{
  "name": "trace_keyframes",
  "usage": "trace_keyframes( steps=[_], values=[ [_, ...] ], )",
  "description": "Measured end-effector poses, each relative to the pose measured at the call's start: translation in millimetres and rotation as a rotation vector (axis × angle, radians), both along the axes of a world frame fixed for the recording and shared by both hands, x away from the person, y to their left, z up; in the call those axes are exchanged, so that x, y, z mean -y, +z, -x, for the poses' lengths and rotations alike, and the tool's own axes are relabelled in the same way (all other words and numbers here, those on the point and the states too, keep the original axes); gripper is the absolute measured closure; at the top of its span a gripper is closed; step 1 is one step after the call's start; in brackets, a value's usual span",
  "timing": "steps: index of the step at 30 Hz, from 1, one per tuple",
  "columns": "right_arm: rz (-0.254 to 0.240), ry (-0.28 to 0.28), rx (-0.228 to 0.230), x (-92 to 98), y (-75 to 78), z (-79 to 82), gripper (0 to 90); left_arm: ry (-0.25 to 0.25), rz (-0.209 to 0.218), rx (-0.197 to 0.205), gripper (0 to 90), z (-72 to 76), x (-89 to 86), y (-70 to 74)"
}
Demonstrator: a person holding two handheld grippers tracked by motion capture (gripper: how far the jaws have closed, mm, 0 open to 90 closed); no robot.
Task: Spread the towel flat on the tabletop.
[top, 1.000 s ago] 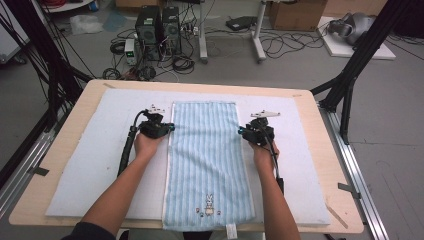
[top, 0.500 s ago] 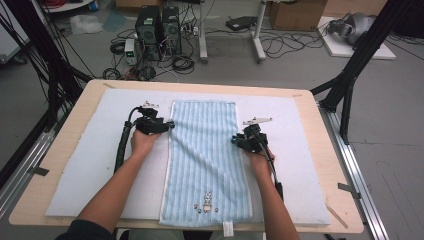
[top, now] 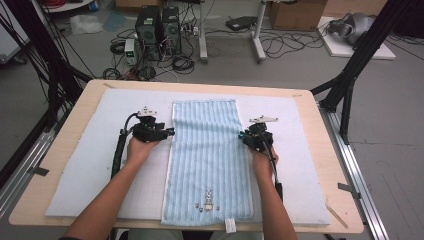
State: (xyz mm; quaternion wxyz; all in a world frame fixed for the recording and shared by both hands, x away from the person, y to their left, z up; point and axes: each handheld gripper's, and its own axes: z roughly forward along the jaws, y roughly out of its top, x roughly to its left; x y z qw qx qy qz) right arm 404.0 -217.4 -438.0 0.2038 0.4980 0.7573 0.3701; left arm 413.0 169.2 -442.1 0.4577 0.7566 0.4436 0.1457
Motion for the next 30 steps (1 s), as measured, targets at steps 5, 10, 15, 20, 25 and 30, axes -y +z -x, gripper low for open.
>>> trace_keyframes(
  steps=[5, 10, 15, 20, 25, 30],
  values=[
    [0.004, 0.037, 0.044, 3.8, 10.2, 25.1, 69.8, -0.025, 0.032, 0.009, 49.6, 25.2, -1.0, 1.0],
    [-0.016, 0.049, 0.044, 11.4, 6.6, 54.8, 69.1, -0.068, 0.041, 0.016, 50.4, 49.1, -0.4, 2.8],
    [-0.032, 0.080, 0.030, 15.2, 2.4, 80.8, 68.2, -0.086, 0.061, -0.015, 50.0, 67.0, -0.9, -2.7],
    [-0.042, 0.108, 0.017, 15.4, -3.5, 101.6, 65.5, -0.136, -0.002, -0.056, 54.6, 77.6, 10.3, -10.4],
    [-0.038, 0.119, 0.006, 12.3, -9.2, 111.4, 65.6, -0.138, -0.108, -0.015, 87.6, 82.4, 16.4, -7.8],
    [-0.041, 0.142, -0.004, 7.7, -10.0, 115.9, 65.5, -0.082, -0.130, -0.013, 87.8, 78.8, -1.7, -6.3]
  ],
)
